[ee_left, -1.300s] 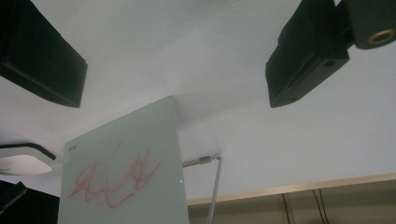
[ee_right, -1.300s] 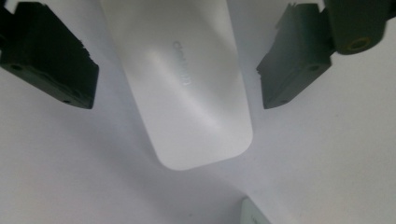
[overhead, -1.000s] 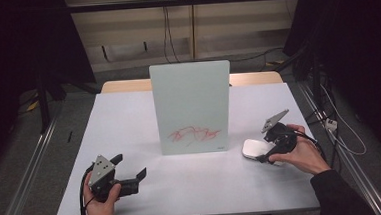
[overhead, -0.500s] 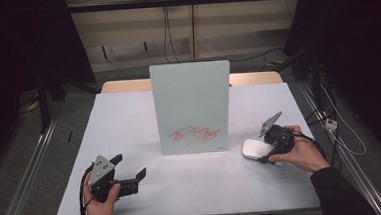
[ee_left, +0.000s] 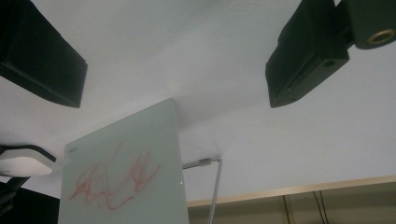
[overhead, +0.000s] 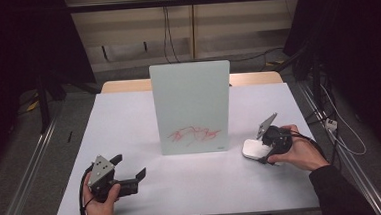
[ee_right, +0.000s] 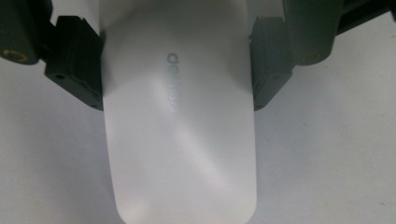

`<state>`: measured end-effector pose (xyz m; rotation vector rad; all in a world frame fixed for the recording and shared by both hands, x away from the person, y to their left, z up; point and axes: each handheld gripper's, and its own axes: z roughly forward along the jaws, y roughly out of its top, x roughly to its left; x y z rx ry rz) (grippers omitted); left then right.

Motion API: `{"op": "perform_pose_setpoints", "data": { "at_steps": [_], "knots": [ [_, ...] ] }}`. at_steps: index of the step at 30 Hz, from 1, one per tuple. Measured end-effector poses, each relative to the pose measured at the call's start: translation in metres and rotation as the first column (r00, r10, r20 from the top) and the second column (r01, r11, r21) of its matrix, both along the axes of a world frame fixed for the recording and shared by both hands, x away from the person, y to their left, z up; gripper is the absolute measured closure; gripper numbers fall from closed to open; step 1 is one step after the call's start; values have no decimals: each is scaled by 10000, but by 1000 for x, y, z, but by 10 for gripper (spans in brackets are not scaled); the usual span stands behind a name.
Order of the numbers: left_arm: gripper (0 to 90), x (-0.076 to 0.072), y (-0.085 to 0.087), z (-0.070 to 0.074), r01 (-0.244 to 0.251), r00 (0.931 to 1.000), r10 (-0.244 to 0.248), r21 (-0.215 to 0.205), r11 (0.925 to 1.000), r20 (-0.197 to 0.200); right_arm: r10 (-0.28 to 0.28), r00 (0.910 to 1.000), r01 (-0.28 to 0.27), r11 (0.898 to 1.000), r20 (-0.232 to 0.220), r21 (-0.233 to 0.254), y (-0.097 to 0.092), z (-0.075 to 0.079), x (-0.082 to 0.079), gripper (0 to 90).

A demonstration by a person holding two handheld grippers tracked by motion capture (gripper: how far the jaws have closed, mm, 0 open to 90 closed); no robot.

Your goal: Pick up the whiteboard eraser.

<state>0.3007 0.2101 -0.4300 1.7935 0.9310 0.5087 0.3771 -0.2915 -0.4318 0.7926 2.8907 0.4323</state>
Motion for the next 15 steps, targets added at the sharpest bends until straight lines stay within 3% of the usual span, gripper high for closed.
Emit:
{"op": "perform_pose_setpoints", "data": {
  "at_steps": [15],
  "knots": [
    [51, 0, 0, 0, 42, 10000, -42, 28, 10000, 0, -47, 9998, 42, 9996, -192, -274, 3, 2, 1, 307]
  ]
}}
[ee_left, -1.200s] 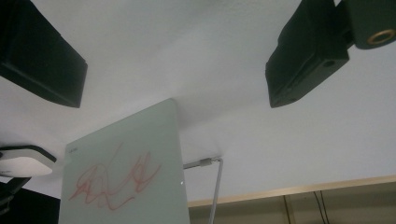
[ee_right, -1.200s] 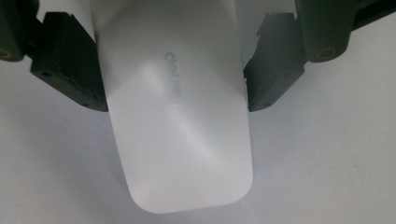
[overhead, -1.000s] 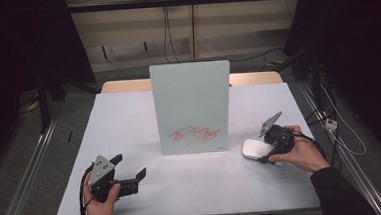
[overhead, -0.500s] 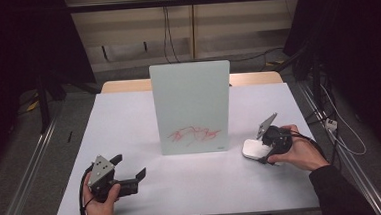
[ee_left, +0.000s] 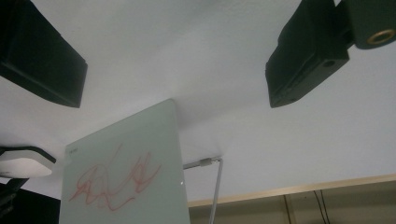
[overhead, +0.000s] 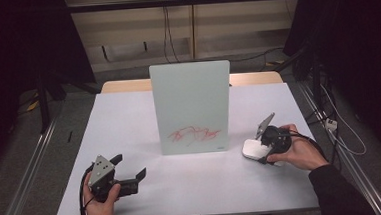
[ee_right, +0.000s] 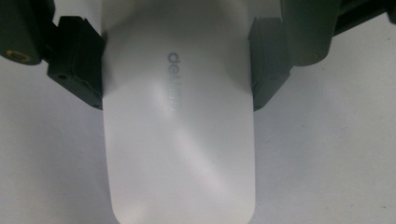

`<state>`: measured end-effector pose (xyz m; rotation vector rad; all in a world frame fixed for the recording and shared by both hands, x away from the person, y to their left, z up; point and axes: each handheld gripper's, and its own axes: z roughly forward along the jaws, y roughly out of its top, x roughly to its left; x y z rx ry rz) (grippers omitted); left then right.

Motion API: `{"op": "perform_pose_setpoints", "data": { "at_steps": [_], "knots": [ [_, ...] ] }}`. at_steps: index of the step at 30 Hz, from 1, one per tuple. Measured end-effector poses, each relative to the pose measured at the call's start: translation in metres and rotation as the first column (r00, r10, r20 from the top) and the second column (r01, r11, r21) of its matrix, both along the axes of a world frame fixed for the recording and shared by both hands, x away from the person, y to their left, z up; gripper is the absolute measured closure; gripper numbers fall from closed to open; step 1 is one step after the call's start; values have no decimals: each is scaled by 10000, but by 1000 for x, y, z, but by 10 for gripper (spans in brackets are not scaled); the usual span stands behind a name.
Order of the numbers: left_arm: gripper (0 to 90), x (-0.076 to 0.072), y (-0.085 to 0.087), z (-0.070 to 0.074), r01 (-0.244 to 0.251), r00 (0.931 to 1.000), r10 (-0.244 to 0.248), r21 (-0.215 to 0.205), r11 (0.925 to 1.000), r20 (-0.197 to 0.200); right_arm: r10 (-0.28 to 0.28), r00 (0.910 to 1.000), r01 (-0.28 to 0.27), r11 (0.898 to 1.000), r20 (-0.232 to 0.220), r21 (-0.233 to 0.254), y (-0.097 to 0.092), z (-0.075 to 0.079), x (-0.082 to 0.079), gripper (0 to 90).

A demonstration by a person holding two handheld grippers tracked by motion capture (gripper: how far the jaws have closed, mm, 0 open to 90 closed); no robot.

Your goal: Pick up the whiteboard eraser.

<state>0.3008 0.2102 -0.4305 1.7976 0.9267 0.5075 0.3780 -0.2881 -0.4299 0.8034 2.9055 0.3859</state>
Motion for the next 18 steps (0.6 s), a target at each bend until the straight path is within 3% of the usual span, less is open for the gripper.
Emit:
{"op": "perform_pose_setpoints", "data": {
  "at_steps": [8, 11, 18],
  "knots": [
    [51, -1, 1, 0, -19, 10000, 19, -14, 10000, 5, -338, 9994, 338, 9994, -17, 124, -3, 1, -2, 310],
    [51, -1, 2, 0, -45, 10000, 45, 2, 10000, 3, -655, 9979, 652, 9964, 26, 544, -8, 3, -4, 310],
    [52, -1, 2, 0, -91, 10000, 91, -10, 10000, -12, -893, 9956, 861, 9914, 290, 984, -11, 6, -7, 311]
  ]
}}
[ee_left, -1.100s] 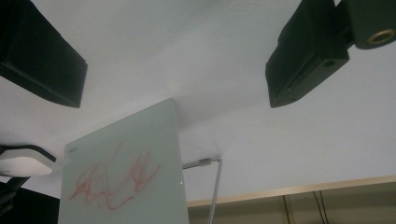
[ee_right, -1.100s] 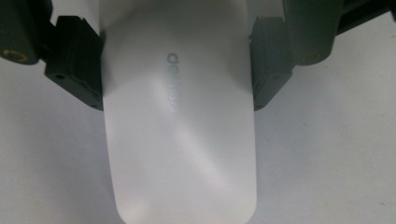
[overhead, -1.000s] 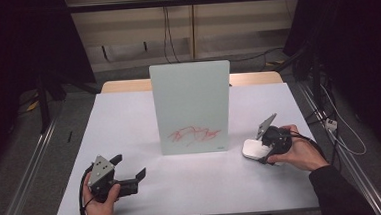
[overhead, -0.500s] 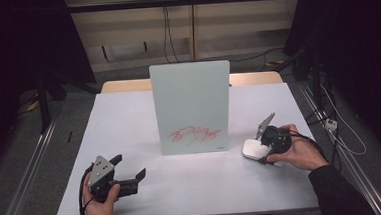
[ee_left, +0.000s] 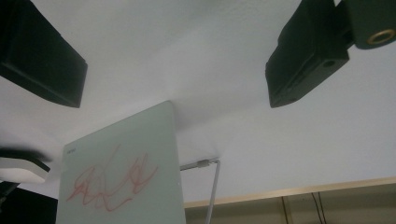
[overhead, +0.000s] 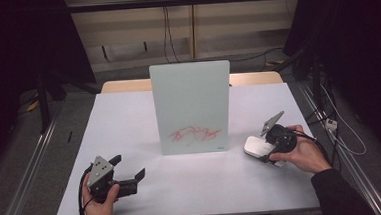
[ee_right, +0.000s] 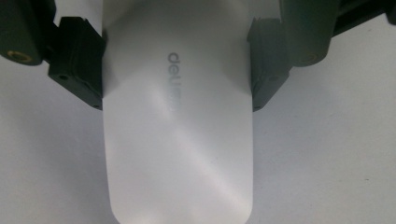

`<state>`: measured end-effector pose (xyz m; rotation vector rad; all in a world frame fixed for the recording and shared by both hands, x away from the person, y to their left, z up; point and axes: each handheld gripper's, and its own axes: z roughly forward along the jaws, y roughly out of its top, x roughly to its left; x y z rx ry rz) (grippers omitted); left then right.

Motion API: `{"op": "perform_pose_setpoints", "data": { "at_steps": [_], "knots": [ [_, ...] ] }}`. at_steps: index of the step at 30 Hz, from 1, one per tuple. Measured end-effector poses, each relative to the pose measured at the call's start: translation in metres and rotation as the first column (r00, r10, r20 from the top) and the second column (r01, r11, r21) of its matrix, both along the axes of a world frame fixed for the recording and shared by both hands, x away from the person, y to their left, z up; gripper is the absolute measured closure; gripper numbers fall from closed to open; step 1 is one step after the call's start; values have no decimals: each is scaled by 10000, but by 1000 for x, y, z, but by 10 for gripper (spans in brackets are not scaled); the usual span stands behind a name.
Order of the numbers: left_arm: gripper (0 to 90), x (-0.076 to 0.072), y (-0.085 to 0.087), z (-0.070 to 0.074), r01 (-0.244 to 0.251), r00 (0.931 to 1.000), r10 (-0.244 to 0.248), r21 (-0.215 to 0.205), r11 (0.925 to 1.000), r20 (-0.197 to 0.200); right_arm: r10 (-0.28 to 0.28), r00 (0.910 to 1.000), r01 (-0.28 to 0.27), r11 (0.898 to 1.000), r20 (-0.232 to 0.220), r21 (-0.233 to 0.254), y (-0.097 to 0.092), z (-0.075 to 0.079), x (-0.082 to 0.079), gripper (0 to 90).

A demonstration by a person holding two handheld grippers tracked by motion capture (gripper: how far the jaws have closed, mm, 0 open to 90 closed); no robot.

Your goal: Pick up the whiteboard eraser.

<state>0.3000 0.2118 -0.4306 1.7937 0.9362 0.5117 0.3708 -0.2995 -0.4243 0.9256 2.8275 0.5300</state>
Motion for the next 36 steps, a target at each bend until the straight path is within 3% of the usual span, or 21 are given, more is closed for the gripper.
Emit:
{"op": "perform_pose_setpoints", "data": {
  "at_steps": [12, 19, 25, 36],
  "knots": [
    [51, 2, -1, -1, 68, 10000, -68, -64, 10000, -24, -727, 9955, 689, 9956, 606, 630, -2, 4, -10, 311],
    [52, 2, 1, -2, 9, 10000, -9, -41, 10000, -77, -1140, 9859, 1035, 9906, 1228, 892, 2, 8, -16, 311],
    [51, 1, 4, -1, -84, 9999, 84, -113, 9999, -64, -1308, 9763, 1086, 9852, 1726, 1323, 7, 12, -20, 311],
    [51, 2, 3, -1, -35, 10000, 35, -92, 10000, -44, -1259, 9664, 940, 9845, 2239, 1478, 14, 11, -27, 311]
  ]
}}
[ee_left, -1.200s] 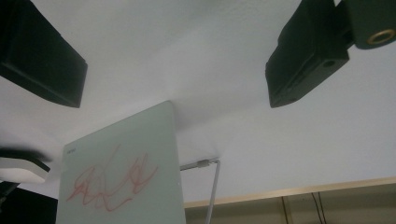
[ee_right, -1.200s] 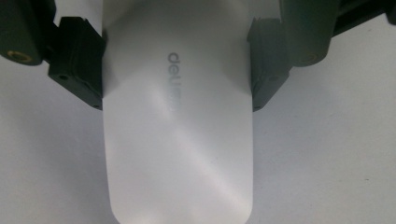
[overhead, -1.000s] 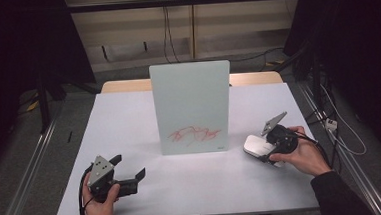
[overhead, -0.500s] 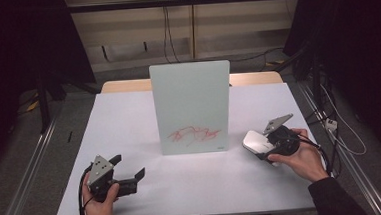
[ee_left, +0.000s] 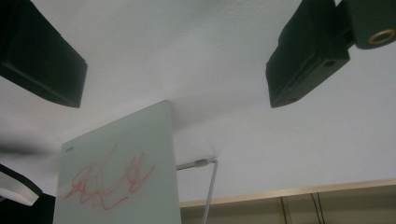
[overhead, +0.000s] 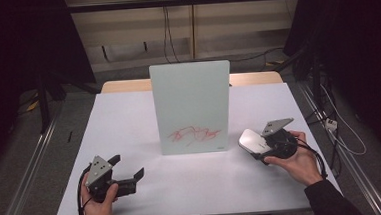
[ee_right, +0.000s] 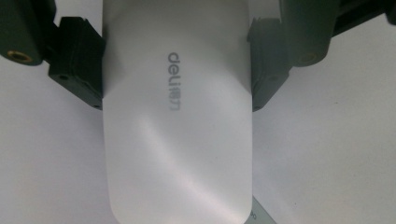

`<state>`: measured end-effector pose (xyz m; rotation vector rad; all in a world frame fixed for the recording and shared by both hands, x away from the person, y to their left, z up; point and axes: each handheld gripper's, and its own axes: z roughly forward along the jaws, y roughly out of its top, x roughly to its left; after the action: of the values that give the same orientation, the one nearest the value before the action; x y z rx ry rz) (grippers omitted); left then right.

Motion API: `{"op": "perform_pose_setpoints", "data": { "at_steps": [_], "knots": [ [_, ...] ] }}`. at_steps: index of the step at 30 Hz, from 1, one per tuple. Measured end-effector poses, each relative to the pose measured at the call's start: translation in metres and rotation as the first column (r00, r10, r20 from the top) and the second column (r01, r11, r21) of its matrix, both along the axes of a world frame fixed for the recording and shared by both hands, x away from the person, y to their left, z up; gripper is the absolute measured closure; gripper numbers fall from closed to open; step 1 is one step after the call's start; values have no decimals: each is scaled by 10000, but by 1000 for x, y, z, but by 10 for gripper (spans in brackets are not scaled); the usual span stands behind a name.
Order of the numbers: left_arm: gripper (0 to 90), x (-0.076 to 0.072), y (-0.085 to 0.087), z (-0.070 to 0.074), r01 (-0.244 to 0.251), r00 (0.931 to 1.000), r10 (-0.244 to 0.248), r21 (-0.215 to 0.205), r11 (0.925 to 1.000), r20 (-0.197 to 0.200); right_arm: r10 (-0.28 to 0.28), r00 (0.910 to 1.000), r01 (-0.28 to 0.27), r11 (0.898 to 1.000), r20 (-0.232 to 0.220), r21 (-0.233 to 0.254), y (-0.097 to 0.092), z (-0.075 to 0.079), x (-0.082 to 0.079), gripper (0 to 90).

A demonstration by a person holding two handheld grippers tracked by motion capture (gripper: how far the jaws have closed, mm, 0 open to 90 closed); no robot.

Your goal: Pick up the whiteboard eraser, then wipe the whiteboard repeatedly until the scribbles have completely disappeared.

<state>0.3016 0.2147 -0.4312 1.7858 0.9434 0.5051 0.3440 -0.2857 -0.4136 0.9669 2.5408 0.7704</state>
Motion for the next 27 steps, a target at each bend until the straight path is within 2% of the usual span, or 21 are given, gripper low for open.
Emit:
{"op": "perform_pose_setpoints", "data": {
  "at_steps": [6, 10, 14, 20, 27],
  "knots": [
    [51, -1, -1, 1, 19, 10000, -19, -5, 10000, 50, 8, 9993, -19, 9996, 378, 284, 2, 4, -5, 311],
    [51, 0, -1, 0, 24, 10000, -24, -21, 10000, -1, -16, 9993, -2, 9988, 366, 482, 1, 3, -6, 311],
    [51, -1, 0, 0, -59, 10000, 59, -63, 10000, 1, -41, 9985, 8, 9981, 540, 611, 1, 4, -6, 312],
    [51, 1, 2, -1, -38, 10000, 37, -70, 10000, -50, 119, 9935, -186, 9982, 1136, 577, 9, 10, -8, 312],
    [51, 0, 2, -1, -28, 10000, 27, -106, 9999, -48, 451, 9861, -536, 9973, 1597, 496, 25, 15, -14, 312]
  ]
}}
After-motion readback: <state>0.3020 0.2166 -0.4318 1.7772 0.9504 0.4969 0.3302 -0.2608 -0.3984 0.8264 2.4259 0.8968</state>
